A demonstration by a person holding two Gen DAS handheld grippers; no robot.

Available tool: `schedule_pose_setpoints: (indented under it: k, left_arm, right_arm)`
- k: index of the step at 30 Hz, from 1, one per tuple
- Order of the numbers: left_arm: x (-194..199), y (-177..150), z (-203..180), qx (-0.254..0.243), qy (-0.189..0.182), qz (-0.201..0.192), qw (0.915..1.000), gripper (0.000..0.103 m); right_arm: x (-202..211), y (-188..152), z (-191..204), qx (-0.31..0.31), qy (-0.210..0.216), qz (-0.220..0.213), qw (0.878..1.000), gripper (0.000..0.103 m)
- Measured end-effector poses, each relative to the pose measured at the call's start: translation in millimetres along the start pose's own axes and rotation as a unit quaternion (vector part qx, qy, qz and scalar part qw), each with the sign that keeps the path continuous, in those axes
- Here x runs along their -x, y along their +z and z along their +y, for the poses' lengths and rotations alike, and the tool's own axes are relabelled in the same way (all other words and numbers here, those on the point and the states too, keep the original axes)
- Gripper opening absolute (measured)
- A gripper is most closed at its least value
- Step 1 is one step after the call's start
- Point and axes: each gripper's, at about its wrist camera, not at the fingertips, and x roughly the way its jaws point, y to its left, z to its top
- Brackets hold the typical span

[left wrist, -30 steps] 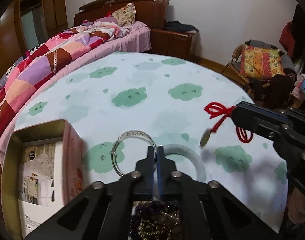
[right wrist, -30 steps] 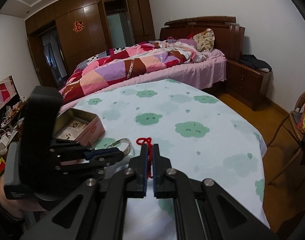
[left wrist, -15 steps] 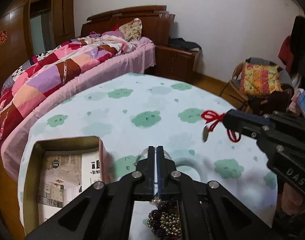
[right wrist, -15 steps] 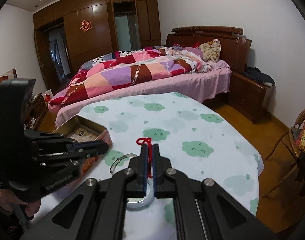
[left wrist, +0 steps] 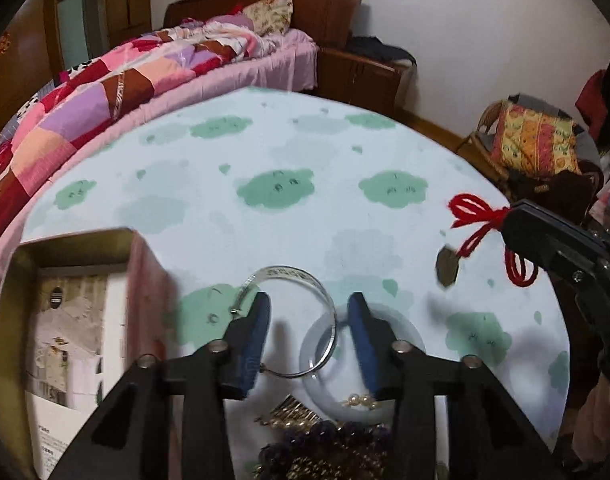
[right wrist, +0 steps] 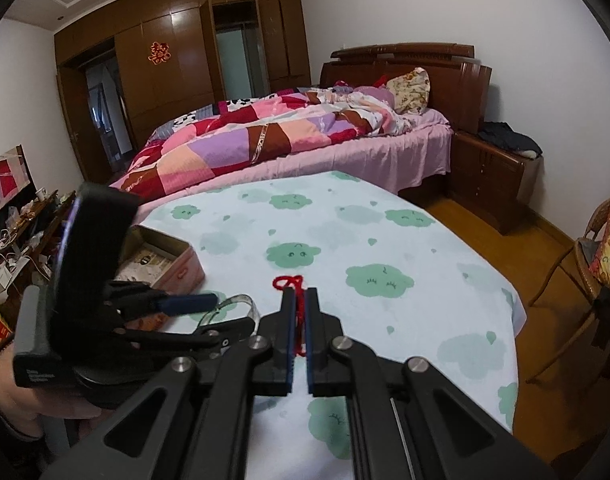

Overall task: Organize jewelry
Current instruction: 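Close the left tool on the silver bangle while the right tool holds the red string, then carry the silver bangle and red string into the tin and release both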

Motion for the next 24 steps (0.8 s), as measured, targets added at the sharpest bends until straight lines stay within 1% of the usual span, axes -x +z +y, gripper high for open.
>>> schedule_pose_setpoints:
  k: [2, 3, 4, 5, 6, 8, 11, 15, 19, 24]
  left_arm:
    - [-4.8, -0.4, -4.0, -0.006, -0.004, 0.005, 1.0000, 0.034]
    - [-4.6, 0.4, -4.8, -0.005, -0.010, 0.005, 0.9999, 0.028]
    - [-3.7, 1.8, -4.9, -0.004, -0.017, 0.006, 0.9998, 0.010]
    - [-2.8, 3.1, -5.5, -0.005, -0.018, 0.008, 0.9998, 0.006]
    - [-0.5, 4.4, -6.3, -0.009, -0.016, 0.009, 0.9998, 0.004]
    - [4.8, 4.4, -5.5, -0.012, -0.025, 0.004, 0.9996, 0.004]
    - [18.3, 3.5, 0.8, -0.009, -0.029, -0.007, 0.9995, 0.004]
    - [46.4, 5.0, 16.7, -0.006, -0.025, -0.032, 0.9992, 0.004]
    - [73.9, 9.2, 41.4, -0.001, -0.011, -0.057, 0.9983, 0.004]
    - [89.6, 12.6, 82.3, 0.015, 0.031, -0.075, 0.9966, 0.004]
  right_arm:
    - [-2.7, -1.6, -1.1, -0.001, 0.001, 0.004, 1.000, 0.005]
    - [-2.9, -2.3, -1.2, 0.000, 0.002, 0.004, 1.000, 0.005]
    - [-3.5, -2.4, -0.5, 0.001, 0.002, 0.005, 1.000, 0.005]
    - [-3.6, -2.3, 0.8, 0.003, 0.003, 0.006, 1.000, 0.005]
    - [-3.1, -2.4, 1.6, 0.005, 0.004, 0.006, 1.000, 0.005]
    - [-0.9, 0.0, 4.7, 0.010, 0.006, 0.004, 1.000, 0.005]
    - [2.7, 4.7, 8.4, 0.015, 0.005, -0.002, 1.000, 0.005]
    - [3.3, 12.9, 16.1, 0.027, 0.007, -0.004, 1.000, 0.005]
    - [1.4, 25.3, 31.3, 0.047, 0.017, -0.006, 0.999, 0.005]
    - [-6.9, 43.9, 56.6, 0.070, 0.039, -0.008, 0.997, 0.005]
